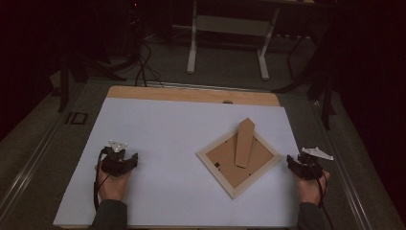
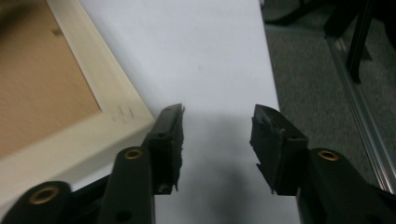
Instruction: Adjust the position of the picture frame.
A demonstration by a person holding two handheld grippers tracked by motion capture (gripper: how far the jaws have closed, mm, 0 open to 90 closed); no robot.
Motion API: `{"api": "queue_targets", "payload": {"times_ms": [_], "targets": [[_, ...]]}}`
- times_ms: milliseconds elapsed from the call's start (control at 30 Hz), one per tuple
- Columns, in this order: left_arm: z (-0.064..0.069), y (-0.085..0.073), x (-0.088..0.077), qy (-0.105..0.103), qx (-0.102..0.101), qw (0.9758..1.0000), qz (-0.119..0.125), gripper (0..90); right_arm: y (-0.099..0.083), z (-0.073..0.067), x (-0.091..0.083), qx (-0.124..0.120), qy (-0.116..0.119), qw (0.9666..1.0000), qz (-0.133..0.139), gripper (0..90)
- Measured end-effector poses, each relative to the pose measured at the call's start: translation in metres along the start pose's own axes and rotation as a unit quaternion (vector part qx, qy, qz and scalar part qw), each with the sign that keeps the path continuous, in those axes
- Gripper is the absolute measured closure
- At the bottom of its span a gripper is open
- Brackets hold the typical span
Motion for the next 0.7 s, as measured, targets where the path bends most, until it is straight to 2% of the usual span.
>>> {"api": "queue_targets", "payload": {"times_ms": [33,67,100,133,167,200,233,400,533,600,667,700], "targets": [[0.0,0.0,0.0,0.0,0.0,1.0,0.0,48.1,0.002,0.0,-0.002,-0.001,0.001,1.0,0.005,55.5],[0.003,0.003,-0.006,-0.019,-0.008,0.9997,0.011,48.1,0.004,-0.001,-0.003,-0.002,0.007,0.9999,0.011,56.5],[0.007,0.005,-0.009,-0.032,-0.007,0.9993,0.016,48.1,0.005,-0.002,-0.004,-0.002,0.011,0.9998,0.014,56.9],[0.007,0.005,-0.009,-0.032,-0.007,0.9993,0.016,48.9,0.005,-0.002,-0.004,-0.002,0.011,0.9998,0.014,56.9],[0.012,0.007,-0.011,-0.044,0.007,0.9989,0.017,48.9,0.007,-0.004,-0.005,-0.002,0.018,0.9997,0.018,57.5],[0.012,0.007,-0.011,-0.044,0.007,0.9989,0.017,52.1,0.009,-0.005,-0.005,-0.002,0.024,0.9995,0.019,57.7],[0.019,0.008,-0.013,-0.056,0.03,0.9978,0.018,54.8,0.01,-0.006,-0.005,-0.001,0.027,0.9994,0.019,58.4],[0.032,0.011,-0.019,-0.087,0.059,0.9941,0.029,70.3,0.012,-0.009,-0.006,-0.003,0.041,0.9989,0.02,64.1],[0.038,0.012,-0.023,-0.116,0.053,0.9914,0.029,83.8,0.013,-0.009,-0.007,-0.002,0.051,0.9984,0.022,75.4],[0.04,0.012,-0.023,-0.121,0.053,0.9908,0.027,90.0,0.013,-0.01,-0.007,-0.002,0.052,0.9985,0.02,82.0],[0.042,0.011,-0.023,-0.124,0.057,0.9904,0.024,90.0,0.012,-0.01,-0.007,-0.001,0.052,0.9985,0.019,85.1],[0.045,0.011,-0.023,-0.125,0.065,0.9899,0.019,90.0,0.011,-0.011,-0.006,0.003,0.054,0.9984,0.016,89.6]]}}
Point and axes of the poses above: each handheld gripper's, and its own axes: x roughly forward along the jaws, y roughly out of its top, z roughly to its right, the point moved 5 cm from there along x, roughly forward along the jaws, and after that the axes turned 5 degrees about z, right-handed, at the moved point
